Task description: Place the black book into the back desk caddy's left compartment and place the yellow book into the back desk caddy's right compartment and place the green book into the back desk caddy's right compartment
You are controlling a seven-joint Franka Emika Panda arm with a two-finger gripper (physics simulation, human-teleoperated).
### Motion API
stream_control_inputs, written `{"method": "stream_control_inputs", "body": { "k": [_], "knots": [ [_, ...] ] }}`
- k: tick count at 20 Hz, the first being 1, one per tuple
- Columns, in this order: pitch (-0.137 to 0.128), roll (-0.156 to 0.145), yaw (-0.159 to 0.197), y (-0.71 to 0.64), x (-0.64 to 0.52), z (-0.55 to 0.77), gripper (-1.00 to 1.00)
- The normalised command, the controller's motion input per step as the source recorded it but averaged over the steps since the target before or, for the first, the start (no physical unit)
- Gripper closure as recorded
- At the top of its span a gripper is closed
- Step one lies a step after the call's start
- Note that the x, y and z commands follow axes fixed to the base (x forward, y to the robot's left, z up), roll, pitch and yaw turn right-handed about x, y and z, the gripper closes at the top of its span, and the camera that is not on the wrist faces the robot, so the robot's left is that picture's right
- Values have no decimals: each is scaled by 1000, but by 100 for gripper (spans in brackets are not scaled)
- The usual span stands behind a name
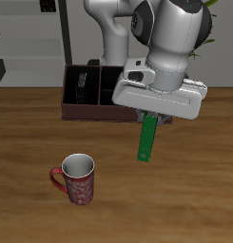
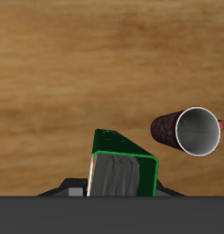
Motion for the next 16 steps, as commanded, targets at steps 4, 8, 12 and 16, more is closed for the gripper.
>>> {"method": "stream_control_inputs", "body": {
  "k": [4,8,12,16],
  "knots": [
    [-95,18,29,154,-909,643,100],
    [-46,4,48,7,-409,292,100],
    [35,7,16,33,-506,75,100],
    [-54,34,48,143,-687,172,100]
  ]
}}
